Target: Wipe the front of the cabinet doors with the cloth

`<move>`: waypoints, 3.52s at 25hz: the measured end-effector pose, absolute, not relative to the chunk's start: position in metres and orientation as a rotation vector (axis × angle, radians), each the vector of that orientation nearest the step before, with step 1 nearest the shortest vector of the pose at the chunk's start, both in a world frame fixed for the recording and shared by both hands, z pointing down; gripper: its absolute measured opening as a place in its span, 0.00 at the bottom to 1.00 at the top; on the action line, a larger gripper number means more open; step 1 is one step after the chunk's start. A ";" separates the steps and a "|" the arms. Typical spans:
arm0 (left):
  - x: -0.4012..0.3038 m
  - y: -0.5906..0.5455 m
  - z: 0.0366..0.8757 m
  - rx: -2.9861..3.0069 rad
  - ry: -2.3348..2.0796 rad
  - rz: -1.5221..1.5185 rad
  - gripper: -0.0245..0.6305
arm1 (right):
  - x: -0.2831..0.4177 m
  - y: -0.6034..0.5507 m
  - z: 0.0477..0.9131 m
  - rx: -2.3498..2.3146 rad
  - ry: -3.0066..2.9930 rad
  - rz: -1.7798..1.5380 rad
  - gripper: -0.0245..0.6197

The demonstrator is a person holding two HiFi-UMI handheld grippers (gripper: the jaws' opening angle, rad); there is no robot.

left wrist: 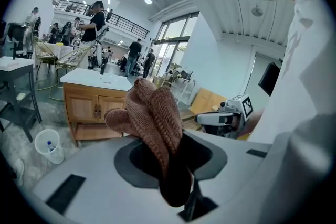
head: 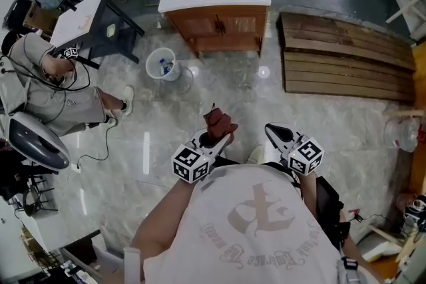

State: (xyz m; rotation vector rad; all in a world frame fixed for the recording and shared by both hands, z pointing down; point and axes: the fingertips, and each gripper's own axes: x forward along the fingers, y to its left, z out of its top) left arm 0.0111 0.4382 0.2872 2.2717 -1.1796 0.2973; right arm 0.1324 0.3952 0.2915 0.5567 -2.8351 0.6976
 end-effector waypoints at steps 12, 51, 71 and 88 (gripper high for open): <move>-0.012 0.442 0.288 2.169 -1.279 0.309 0.22 | 0.115 0.393 0.296 0.456 -2.841 0.718 0.06; -0.217 0.261 0.363 2.075 -1.181 0.378 0.22 | -0.093 0.205 0.340 0.526 -2.683 0.711 0.06; -0.282 0.143 0.433 1.931 -1.175 0.649 0.22 | -0.128 0.105 0.399 0.410 -2.590 0.807 0.06; -0.368 0.075 0.508 1.940 -1.070 0.806 0.22 | -0.175 0.114 0.459 0.664 -2.513 0.990 0.06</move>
